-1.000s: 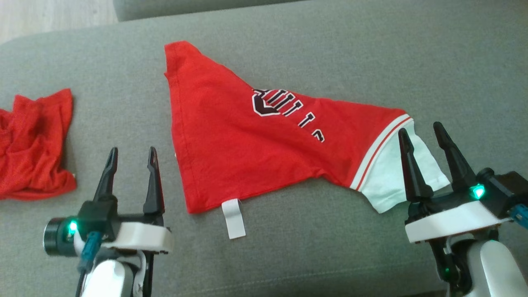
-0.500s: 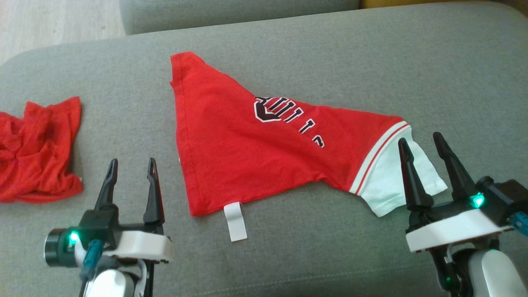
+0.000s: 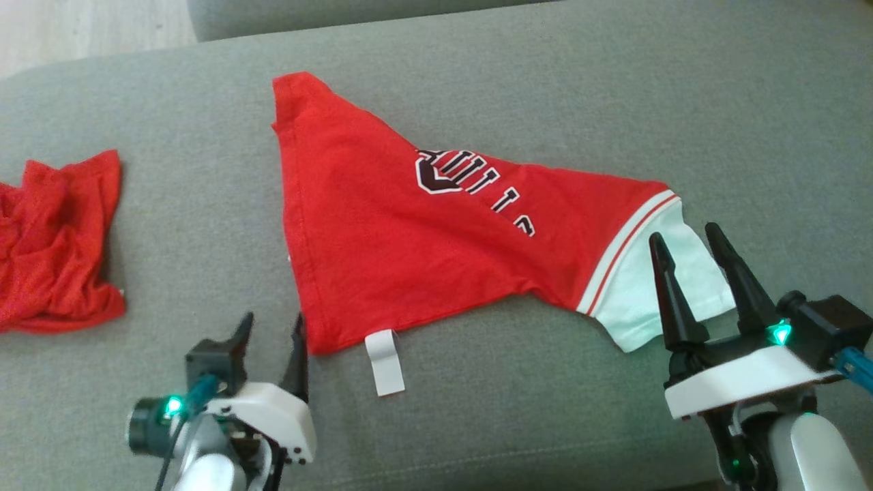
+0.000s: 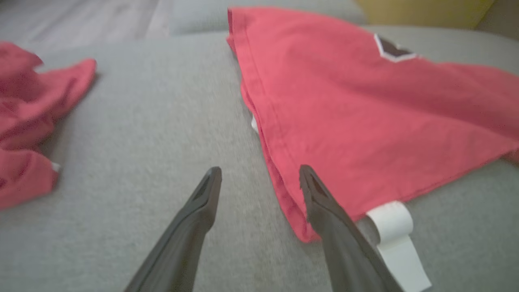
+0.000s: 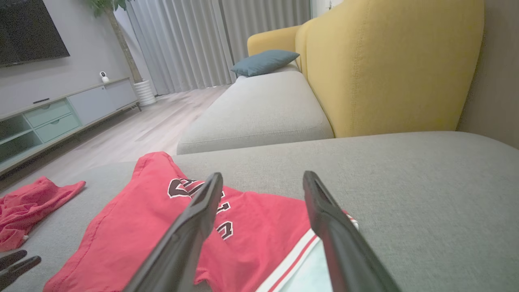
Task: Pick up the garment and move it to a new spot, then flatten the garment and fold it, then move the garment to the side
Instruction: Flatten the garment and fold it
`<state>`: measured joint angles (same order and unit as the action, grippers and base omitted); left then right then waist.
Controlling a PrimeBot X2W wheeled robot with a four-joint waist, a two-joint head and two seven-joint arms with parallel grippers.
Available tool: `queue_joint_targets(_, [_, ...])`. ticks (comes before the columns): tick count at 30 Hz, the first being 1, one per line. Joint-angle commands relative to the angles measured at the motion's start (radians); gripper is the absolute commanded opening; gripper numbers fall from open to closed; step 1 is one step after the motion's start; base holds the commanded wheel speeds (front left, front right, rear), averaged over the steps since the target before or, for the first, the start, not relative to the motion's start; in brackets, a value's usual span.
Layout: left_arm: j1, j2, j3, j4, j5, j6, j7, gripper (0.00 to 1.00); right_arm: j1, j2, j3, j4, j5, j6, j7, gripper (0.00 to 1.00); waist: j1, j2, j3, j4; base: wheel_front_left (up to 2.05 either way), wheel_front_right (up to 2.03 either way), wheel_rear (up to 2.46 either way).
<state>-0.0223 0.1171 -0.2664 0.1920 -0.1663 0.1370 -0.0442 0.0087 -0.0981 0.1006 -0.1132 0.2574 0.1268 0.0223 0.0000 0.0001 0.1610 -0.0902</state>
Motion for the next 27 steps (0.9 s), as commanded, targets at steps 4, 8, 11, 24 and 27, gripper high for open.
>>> queue_joint_targets(4, [-0.065, -0.009, 0.009, 0.038, -0.027, -0.023, 0.061, 1.0, -0.034, 0.003, 0.022, -0.02, 0.01, 0.004, 0.007, 1.0, 0.0, -0.0001, 0.018, -0.02, 0.0, 0.0, 0.0])
queue_joint_targets(8, [-0.075, -0.01, -0.002, 0.075, -0.044, -0.038, 0.102, 1.0, -0.034, 0.004, 0.017, -0.01, 0.013, 0.004, 0.009, 1.0, 0.0, -0.0001, 0.027, -0.03, 0.0, 0.0, 0.0])
queue_joint_targets(11, [-0.081, -0.008, -0.008, 0.097, -0.053, -0.043, 0.146, 1.0, -0.034, 0.006, 0.013, -0.002, 0.016, 0.004, 0.012, 1.0, 0.0, -0.0001, 0.031, -0.035, 0.0, 0.0, 0.0])
queue_joint_targets(24, [-0.099, 0.008, -0.03, 0.079, -0.052, -0.048, 0.186, 0.0, -0.022, -0.04, -0.075, 0.121, 0.044, 0.004, 0.157, 1.0, 0.0, -0.0001, 0.063, -0.04, 0.0, 0.0, 0.0])
queue_joint_targets(27, [-0.109, 0.011, -0.029, 0.062, -0.048, -0.04, 0.179, 0.0, -0.04, -0.061, -0.115, 0.167, 0.066, 0.004, 0.204, 1.0, 0.0, -0.0001, 0.084, -0.039, 0.0, 0.0, 0.0])
